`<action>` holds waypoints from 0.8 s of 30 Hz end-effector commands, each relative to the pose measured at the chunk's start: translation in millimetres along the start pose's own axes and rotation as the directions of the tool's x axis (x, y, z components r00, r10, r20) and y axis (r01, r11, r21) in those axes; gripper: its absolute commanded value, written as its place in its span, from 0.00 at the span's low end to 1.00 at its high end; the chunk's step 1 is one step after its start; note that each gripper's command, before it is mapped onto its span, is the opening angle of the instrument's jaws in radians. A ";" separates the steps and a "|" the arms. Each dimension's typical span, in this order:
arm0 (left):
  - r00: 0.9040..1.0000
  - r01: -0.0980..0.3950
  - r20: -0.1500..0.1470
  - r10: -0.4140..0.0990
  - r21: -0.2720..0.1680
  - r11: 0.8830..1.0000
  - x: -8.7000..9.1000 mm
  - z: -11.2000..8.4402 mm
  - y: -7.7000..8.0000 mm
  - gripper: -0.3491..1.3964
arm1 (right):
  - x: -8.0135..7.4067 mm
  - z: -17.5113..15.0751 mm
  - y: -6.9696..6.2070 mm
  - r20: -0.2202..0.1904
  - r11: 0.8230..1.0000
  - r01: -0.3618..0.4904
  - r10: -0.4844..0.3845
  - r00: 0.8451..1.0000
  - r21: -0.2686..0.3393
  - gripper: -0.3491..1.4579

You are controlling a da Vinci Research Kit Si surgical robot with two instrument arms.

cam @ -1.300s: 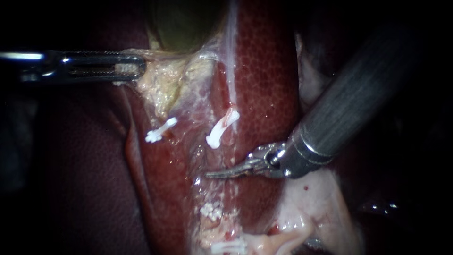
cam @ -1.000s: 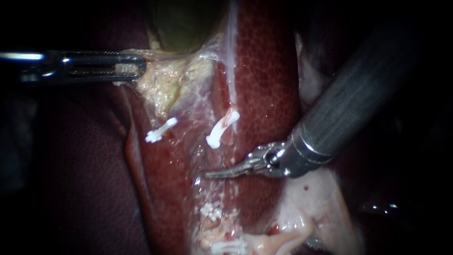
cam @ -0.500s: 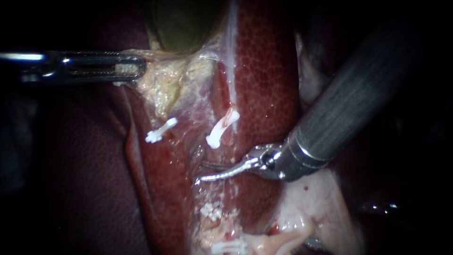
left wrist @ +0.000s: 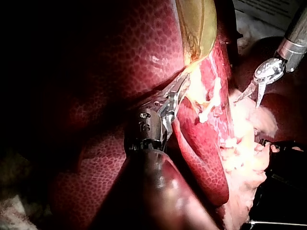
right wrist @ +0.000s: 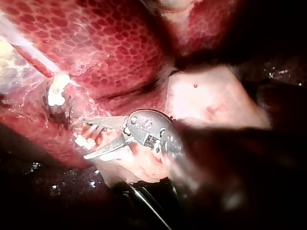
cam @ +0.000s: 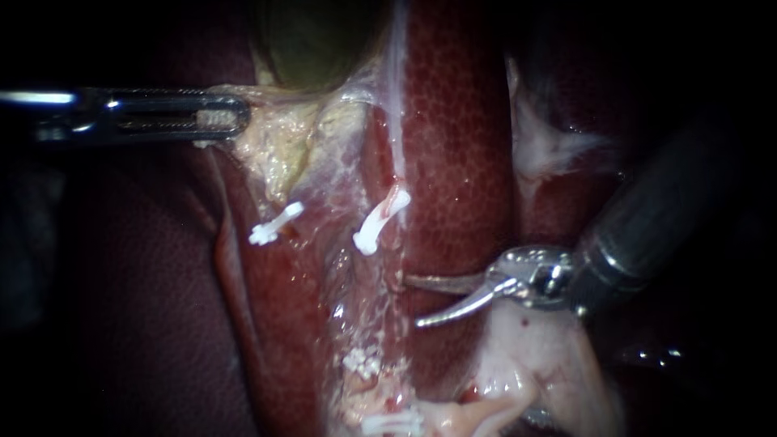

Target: Go back from the cut right tube

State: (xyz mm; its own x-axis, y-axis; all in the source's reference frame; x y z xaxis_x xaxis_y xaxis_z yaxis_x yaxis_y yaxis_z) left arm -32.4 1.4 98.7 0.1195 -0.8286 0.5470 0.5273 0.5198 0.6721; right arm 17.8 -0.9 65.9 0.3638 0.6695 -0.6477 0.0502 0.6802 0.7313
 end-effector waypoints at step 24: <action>1.000 -0.015 -0.005 0.016 0.008 1.000 2.9 3.1 -0.6 0.06 | 6.6 -6.2 -2.3 -0.045 0.996 0.094 -0.093 0.995 0.009 0.98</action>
State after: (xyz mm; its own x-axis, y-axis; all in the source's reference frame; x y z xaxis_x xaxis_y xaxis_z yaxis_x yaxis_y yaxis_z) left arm -35.2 -0.8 101.7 0.1334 -0.8210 0.5552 0.5171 0.5356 0.6677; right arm 14.3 3.8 58.6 0.3145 0.6164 -0.7219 0.0921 0.7371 0.6695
